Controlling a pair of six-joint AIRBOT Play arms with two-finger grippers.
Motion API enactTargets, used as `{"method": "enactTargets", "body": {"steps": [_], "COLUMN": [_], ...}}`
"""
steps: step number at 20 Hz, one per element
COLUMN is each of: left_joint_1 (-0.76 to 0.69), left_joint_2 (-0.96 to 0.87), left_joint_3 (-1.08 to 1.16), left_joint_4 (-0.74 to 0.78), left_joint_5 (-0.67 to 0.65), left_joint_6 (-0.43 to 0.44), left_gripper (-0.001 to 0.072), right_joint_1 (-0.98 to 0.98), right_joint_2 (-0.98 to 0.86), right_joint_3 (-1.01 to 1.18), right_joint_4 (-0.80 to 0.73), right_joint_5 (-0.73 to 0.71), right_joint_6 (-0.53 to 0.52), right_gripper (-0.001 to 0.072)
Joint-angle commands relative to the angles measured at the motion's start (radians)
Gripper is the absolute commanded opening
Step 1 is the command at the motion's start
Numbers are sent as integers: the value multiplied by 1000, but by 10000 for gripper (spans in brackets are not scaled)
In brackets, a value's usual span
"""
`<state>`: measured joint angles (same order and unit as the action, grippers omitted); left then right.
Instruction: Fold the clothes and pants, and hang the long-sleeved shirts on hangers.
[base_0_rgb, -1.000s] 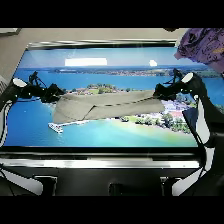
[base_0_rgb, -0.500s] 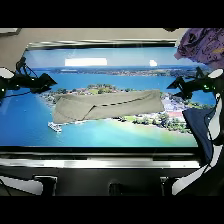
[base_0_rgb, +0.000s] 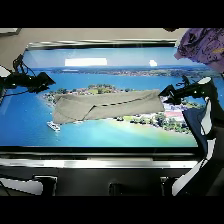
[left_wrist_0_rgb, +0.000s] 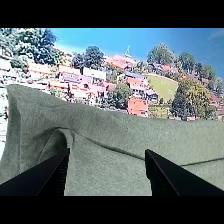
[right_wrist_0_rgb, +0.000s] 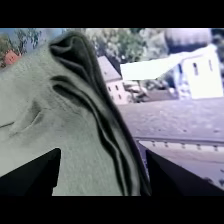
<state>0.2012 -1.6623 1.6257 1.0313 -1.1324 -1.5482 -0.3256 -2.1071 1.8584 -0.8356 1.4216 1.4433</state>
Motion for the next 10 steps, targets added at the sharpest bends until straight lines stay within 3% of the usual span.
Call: {"method": "enactTargets", "body": {"steps": [1,2,5,6,9,10], "left_joint_1": [1,1,0,-2,-26,-45], "left_joint_2": [1,1,1,1,0,-2], "left_joint_3": [1,1,1,1,1,1], "left_joint_4": [1,1,-4,-3,-3,-4], "left_joint_5": [-3,-2,-3,-3,-9,-8], "left_joint_6": [-9,-8,-13,-34,-35,-36], "left_gripper": [538,538,529,489,92,22], "right_joint_1": [47,64,87,87,85,85], "right_joint_2": [-27,-27,-26,-21,53,98], "right_joint_3": [-2,-1,-1,0,0,0], "right_joint_4": [-9,-16,-25,-24,-70,-117], "right_joint_5": [18,14,5,19,62,64], "right_joint_6": [-23,-24,-6,32,77,112], "right_gripper": [602,566,188,92,32,32]}}
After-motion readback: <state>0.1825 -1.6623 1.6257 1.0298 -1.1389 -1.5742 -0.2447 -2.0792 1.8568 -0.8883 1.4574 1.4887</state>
